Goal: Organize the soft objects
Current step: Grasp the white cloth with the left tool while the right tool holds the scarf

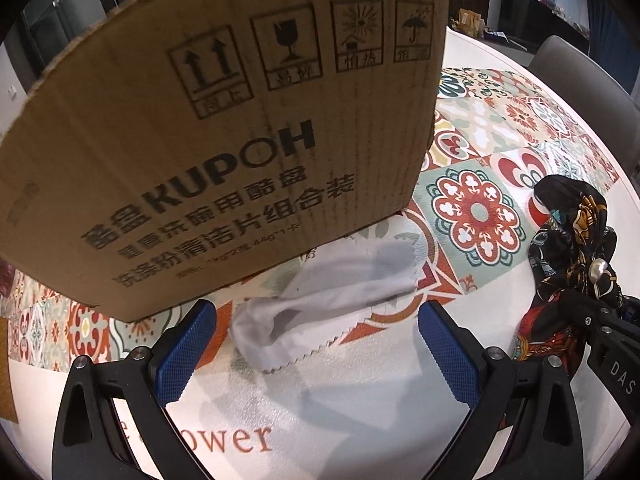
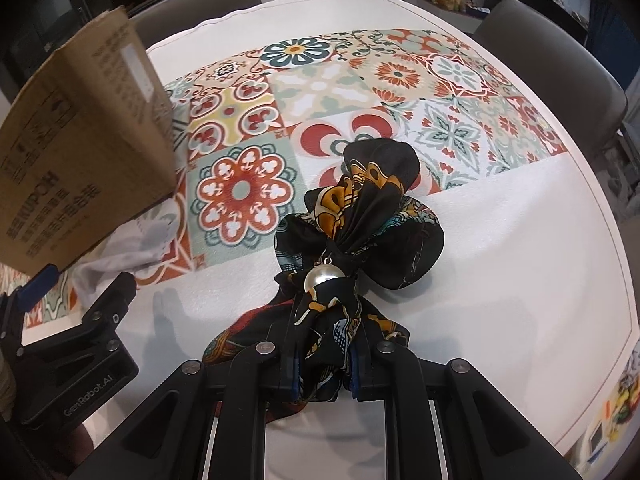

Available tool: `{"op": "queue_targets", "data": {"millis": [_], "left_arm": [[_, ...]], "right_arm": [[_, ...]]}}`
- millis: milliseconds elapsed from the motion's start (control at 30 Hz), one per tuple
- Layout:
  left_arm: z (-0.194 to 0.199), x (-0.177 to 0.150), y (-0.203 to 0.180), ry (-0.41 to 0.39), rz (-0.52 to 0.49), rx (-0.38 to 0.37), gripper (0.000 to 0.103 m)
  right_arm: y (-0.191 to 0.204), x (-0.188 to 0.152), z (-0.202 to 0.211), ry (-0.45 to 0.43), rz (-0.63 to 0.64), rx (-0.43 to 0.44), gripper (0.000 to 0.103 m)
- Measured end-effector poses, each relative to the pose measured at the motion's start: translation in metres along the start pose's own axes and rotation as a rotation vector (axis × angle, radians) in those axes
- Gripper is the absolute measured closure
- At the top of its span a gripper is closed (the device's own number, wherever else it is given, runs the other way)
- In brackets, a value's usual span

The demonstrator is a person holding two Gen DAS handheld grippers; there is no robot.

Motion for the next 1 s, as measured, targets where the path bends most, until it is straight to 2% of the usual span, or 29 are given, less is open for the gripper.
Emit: {"op": "queue_targets", "data": {"millis": [200,267,333,433,500,533,600,633,767,1000], "left_arm": [[-0.02,0.008,-0.009,0.019,-0.001,-0.014,0.01],[-0.023,0.008,-0.008,0.021,-0.001,-0.009,0.018],[-0.025,0.009,-0.009,0.013,0.003,-0.015,0.019],[-0.027,0.012,-0.012,0.007,0.003,-0.03,0.027],[-0.027,0.013,-0.014,0.007,0.009,-0.058,0.036],[-0.025,0.011,-0.013,0.006,0.009,-0.063,0.045],[-0.022,0.011,-0.016,0.0,-0.011,-0.048,0.07],[-0.021,0.009,-0.015,0.002,-0.02,-0.03,0.087],[-0.023,0.008,-0.021,0.011,-0.028,-0.025,0.094],[-0.016,0.005,-0.018,0.016,-0.014,-0.041,0.097]], "right_arm": [[0.001,0.006,-0.007,0.003,-0.008,0.001,0.085],[0.001,0.007,-0.008,0.003,0.0,-0.006,0.085],[0.001,0.008,-0.009,0.004,0.001,-0.008,0.085],[0.001,0.009,-0.011,0.008,-0.001,-0.009,0.085],[0.001,0.01,-0.012,0.009,-0.002,-0.009,0.085],[0.001,0.01,-0.011,0.01,-0.004,-0.007,0.085],[0.001,0.01,-0.012,0.01,-0.004,-0.007,0.085],[0.001,0.01,-0.012,0.01,-0.006,-0.007,0.085],[0.001,0.009,-0.01,0.01,-0.004,-0.009,0.085],[0.002,0.007,-0.005,0.005,-0.005,-0.002,0.085]]}}
Point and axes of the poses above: each gripper's, at about its wrist camera, not at the fingertips, and z roughly against the way its jaws point, y to its left, x to its top, the point moved 5 cm from there along -z, roughly the way its jaws point, and after that the axes turned 4 degrees about -x, right-handed, at the moved point
